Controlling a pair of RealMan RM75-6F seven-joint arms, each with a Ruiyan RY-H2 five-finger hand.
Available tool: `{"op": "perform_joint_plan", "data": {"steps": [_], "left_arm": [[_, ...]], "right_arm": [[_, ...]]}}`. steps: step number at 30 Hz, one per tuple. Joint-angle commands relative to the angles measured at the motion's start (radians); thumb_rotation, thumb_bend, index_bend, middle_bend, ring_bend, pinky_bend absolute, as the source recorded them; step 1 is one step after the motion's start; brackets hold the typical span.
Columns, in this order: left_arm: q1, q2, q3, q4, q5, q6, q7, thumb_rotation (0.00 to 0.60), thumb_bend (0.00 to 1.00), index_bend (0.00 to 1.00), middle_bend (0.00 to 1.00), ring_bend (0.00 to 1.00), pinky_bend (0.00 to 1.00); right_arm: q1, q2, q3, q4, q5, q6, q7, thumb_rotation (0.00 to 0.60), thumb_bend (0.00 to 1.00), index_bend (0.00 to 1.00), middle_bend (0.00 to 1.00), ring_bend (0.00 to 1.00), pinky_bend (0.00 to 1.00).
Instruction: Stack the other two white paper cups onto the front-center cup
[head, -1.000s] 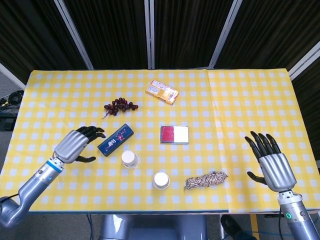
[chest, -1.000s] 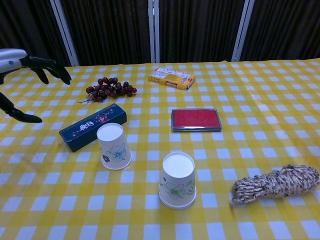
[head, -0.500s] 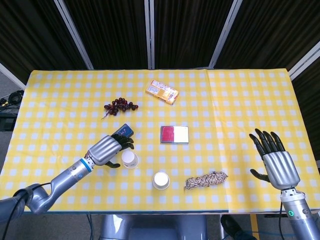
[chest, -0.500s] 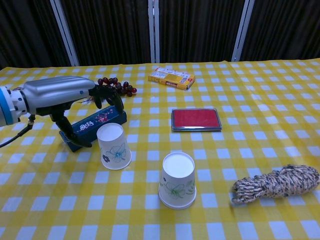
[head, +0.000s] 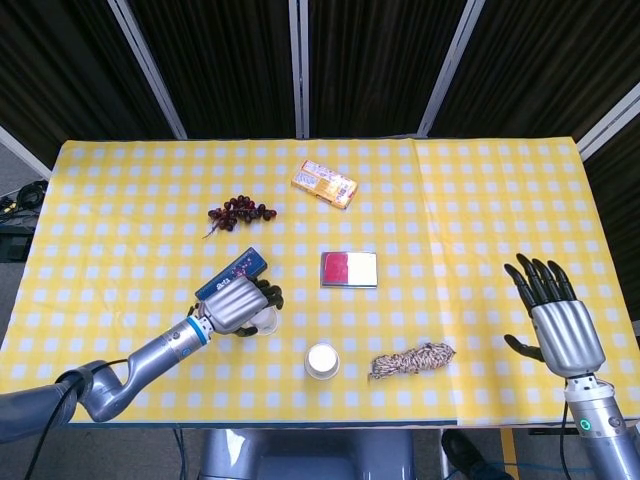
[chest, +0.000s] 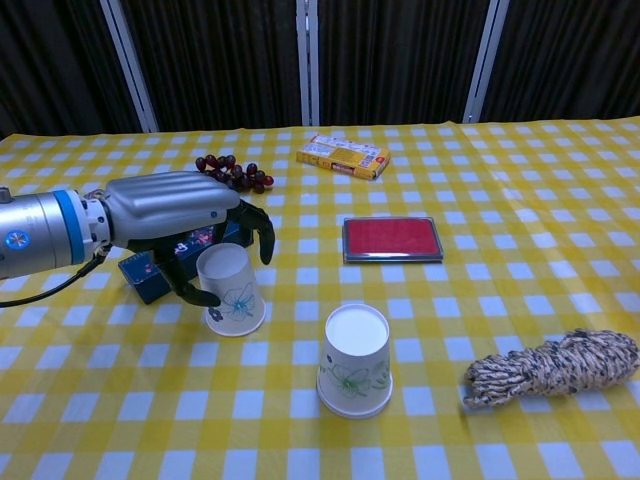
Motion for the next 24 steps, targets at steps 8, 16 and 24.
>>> {"op": "perform_joint_plan", "data": {"steps": [8, 16, 24], "left_arm": [[0.002, 0.027, 0.001, -0.063, -0.061, 0.013, 0.06, 0.6, 0.22, 0.47, 0.37, 0.41, 0.58], [0.002, 0.08, -0.017, -0.139, -0.081, 0.056, 0.078, 0.6, 0.22, 0.49, 0.38, 0.42, 0.58], [-0.011, 0.189, -0.067, -0.326, -0.086, 0.099, 0.096, 0.6, 0.22, 0.5, 0.39, 0.42, 0.58]], "right_arm": [[-0.007, 0.001, 0.008, -0.002, -0.009, -0.001, 0.005, 0.6, 0.0, 0.03, 0.0, 0.0, 0.0], [-0.015, 0.005, 0.015, -0.009, -0.016, 0.004, 0.008, 0.6, 0.0, 0.04, 0.0, 0.0, 0.0], [-0.022, 0.008, 0.02, -0.012, -0.021, 0.008, 0.008, 0.6, 0.0, 0.04, 0.0, 0.0, 0.0]]}}
